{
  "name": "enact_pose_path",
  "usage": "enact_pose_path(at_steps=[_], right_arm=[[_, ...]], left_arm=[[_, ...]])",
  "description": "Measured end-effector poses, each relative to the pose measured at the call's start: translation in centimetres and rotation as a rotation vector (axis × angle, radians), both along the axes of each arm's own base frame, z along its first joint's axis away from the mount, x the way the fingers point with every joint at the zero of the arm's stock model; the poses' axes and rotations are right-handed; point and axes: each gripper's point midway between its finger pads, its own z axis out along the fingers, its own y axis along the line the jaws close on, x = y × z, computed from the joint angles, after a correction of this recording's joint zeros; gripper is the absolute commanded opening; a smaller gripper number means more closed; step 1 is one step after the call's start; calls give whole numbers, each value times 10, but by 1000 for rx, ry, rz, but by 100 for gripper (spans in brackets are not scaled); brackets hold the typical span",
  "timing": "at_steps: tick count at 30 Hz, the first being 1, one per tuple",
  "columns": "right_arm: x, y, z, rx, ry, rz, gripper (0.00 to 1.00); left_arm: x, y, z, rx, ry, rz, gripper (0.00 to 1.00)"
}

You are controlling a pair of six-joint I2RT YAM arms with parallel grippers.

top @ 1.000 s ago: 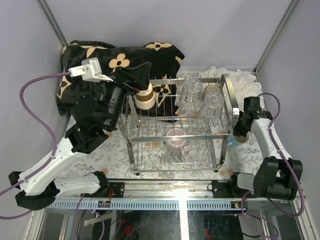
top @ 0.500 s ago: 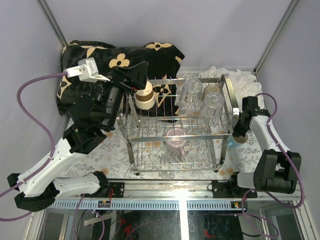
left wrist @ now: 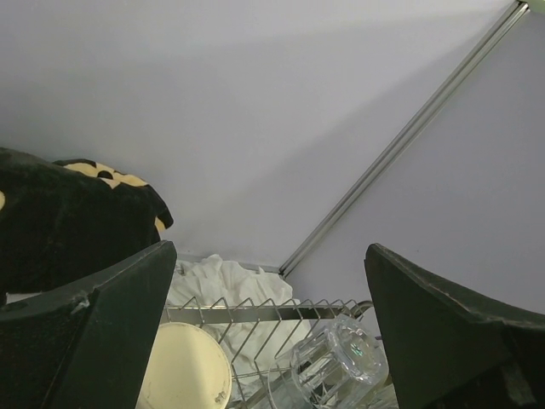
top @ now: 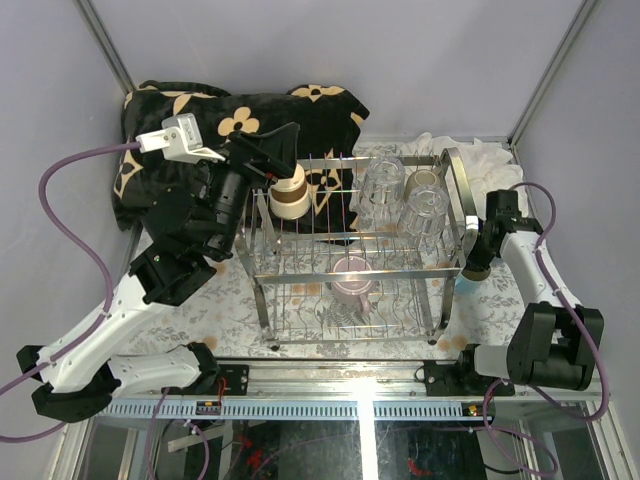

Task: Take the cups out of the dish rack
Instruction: Place the cup at the center of the board, then unload the cup from the dish rack.

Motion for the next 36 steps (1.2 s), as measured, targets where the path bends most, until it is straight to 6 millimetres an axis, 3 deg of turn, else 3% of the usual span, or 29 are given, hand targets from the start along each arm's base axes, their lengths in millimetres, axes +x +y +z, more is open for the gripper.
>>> enact_pose_path(at_steps=[4,9,16,21,26,31,36], right_arm=[[5,0,19,-4,-50,-4,54],[12,-2,63,-16,-157,-13,66],[15,-11,127,-73,-312,-46,70],[4,-21,167,-134,-405,-86,70],[-3,-26,225,-171,-559,-114,70],[-8,-20,242,-149,-624,-110,71],[-10,-15,251,-122,-652,-102,72]], left_arm=[[5,-5,-3,15,9,0,93],[8,-10,1,26,10,-10,93],[9,-19,21,41,-8,-44,93],[13,-46,17,112,14,-126,93],[17,-88,5,213,53,-266,92],[17,-124,-7,310,83,-394,92],[12,-135,-26,402,103,-465,92]])
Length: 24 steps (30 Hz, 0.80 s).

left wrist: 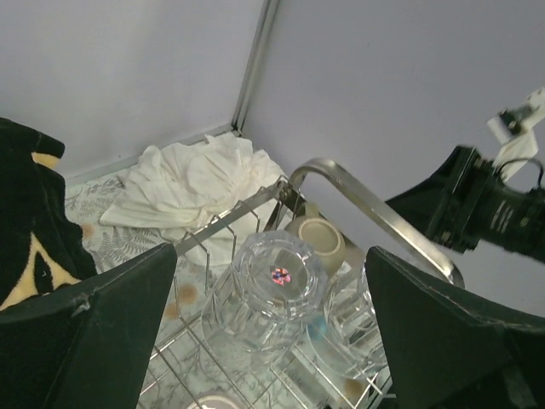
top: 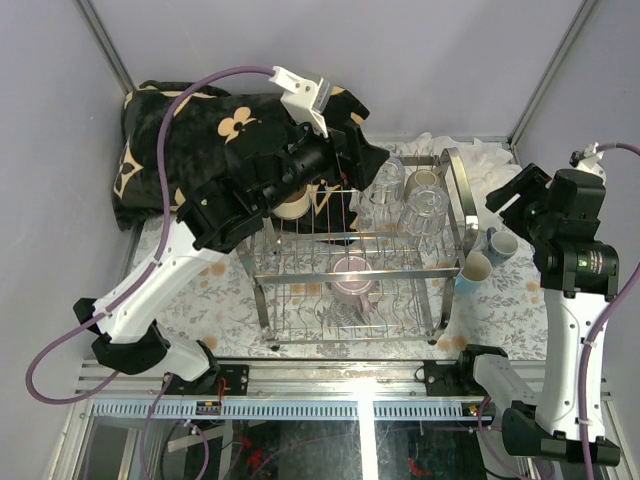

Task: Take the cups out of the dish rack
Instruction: Unload the cup from the dish rack.

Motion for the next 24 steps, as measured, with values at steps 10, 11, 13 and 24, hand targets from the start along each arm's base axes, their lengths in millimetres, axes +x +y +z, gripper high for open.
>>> enact_pose_path(at_steps=[10,11,13,24], right_arm=[[-3,6,16,12,-50,23,72],[-3,6,16,14,-50,25,72],[-3,7,15,18,-49,30,72],[-3,9,11,24,-40,37,72]], left_arm=[[-8,-15,-31,123,6,-109,92],[-8,-16,-35,133,8,-114,92],[-8,-18,-43,152,12,-125,92],[-5,-39,-77,238,26,-163,92]])
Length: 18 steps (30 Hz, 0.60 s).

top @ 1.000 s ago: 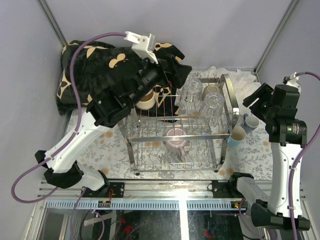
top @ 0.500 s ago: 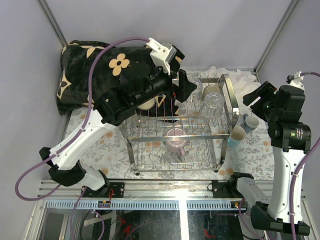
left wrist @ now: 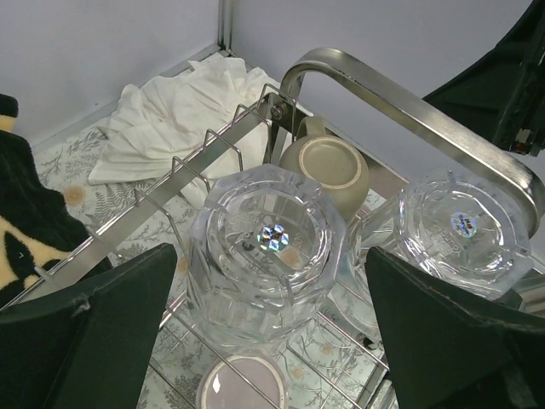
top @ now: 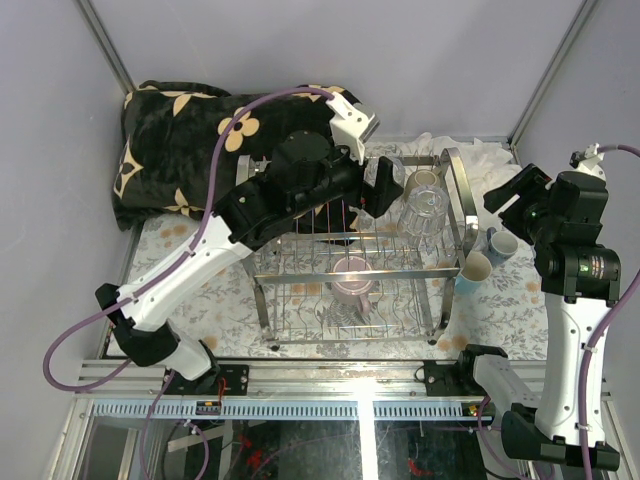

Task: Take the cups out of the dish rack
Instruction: Unload the cup from the dish rack.

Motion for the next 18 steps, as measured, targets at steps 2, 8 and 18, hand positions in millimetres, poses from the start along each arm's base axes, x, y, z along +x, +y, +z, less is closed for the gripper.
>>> enact_pose_path(at_steps=[2,8,18], right_arm=[[0,0,0,0,0,0,72],[0,0,-1,1,1,2,72],[-2,1,-3,5,6,1,72]], left_arm=[[1,-3,-3,7,-3,-2,92],[5,-8,-11,17,-11,2,92],[19,-18,-30,41,-20,37,81]])
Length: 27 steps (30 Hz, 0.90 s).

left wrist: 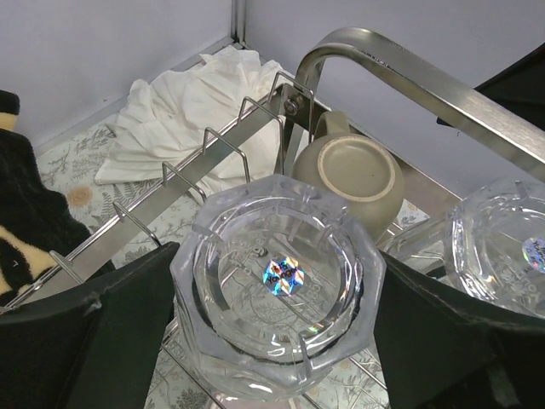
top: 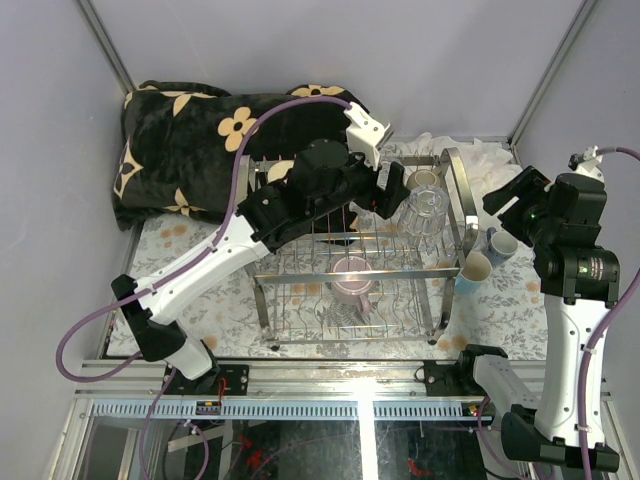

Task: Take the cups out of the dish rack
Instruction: Unload the cup from the dish rack.

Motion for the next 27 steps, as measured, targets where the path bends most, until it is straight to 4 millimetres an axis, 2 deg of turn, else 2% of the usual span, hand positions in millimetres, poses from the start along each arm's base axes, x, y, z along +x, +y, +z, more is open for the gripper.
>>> enact_pose_path(at_steps=[6,14,18,22,27], right_arm=[[0,0,-2,1,5,0,72],[0,0,-3,2,7,0,72],[0,1,-4,6,8,4,72],[0,1,-4,8,10,5,72],[1,2,-4,10,10,6,72]], left_arm=[[6,0,-1,-9,-18,24,66],[4,4,1,-25,-31,34,32],[4,3,1,-24,-31,34,11],[4,4,1,-25,-31,37,6],[5,6,4,-31,-30,55,6]])
